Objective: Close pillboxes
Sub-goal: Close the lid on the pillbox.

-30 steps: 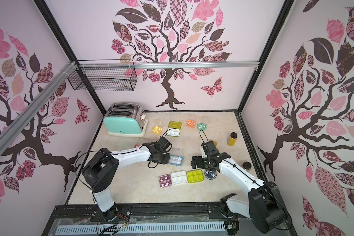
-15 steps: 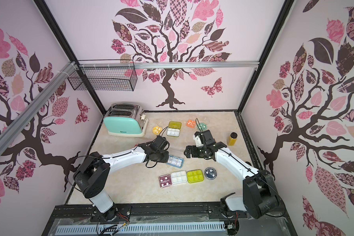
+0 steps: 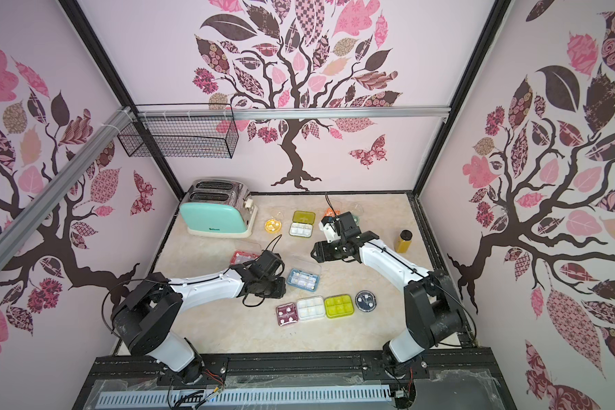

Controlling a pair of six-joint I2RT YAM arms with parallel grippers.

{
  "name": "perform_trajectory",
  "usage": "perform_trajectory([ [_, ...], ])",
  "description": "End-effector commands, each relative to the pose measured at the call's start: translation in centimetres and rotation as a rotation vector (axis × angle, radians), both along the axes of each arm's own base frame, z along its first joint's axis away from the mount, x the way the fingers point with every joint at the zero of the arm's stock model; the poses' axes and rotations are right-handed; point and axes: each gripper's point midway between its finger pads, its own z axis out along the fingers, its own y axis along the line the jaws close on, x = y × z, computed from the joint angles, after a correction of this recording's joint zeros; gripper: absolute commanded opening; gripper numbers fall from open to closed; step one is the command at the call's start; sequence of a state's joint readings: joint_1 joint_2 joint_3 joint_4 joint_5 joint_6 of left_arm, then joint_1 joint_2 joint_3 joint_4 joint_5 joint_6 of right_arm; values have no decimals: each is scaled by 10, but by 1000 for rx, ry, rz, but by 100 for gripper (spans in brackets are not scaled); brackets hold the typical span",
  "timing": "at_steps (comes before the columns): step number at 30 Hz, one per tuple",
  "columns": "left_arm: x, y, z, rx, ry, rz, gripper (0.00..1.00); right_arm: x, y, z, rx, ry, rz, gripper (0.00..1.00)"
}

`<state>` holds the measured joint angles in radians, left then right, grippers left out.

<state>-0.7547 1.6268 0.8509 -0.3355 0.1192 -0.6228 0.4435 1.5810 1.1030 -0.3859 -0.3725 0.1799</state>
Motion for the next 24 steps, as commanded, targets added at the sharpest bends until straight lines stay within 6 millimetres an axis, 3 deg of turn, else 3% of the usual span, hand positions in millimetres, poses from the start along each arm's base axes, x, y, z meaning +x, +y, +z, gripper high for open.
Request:
perform_trajectory([
  [1, 8, -14, 2, -55, -13, 3, 19, -3, 13, 0, -14, 8, 51, 59],
  [7, 11, -18, -1, -47, -9, -5, 19, -4, 22, -12, -22, 32, 76, 37],
  [19, 13, -18, -5, -36, -3, 0, 18, -8, 27, -20, -66, 23, 110, 38],
  [24, 15, -18, -6, -32, -8, 6, 18, -15, 34, -19, -59, 26, 138, 26],
])
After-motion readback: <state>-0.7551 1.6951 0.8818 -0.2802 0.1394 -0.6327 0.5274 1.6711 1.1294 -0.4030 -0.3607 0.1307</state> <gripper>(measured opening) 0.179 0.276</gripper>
